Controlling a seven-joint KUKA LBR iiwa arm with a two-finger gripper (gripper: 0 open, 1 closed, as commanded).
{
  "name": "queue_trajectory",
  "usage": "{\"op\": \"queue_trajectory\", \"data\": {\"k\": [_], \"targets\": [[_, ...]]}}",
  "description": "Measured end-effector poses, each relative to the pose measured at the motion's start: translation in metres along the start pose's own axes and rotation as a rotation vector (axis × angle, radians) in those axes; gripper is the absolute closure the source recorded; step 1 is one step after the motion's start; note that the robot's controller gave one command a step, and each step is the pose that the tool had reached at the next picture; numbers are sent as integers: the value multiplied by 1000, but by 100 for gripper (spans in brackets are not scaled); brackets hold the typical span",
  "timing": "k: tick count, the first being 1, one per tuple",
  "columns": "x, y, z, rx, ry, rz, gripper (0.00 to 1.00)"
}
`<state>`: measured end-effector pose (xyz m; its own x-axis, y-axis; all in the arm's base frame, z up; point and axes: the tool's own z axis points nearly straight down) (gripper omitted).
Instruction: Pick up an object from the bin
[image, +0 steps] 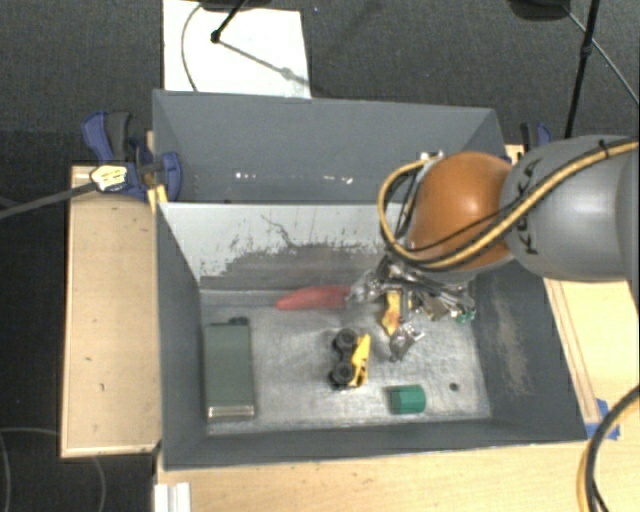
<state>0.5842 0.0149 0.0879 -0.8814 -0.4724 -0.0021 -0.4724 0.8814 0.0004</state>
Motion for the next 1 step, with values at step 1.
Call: {"op": "queue_trajectory", "data": {"k": [1], "targets": [[17, 73, 17, 1, -2, -11, 0]]}}
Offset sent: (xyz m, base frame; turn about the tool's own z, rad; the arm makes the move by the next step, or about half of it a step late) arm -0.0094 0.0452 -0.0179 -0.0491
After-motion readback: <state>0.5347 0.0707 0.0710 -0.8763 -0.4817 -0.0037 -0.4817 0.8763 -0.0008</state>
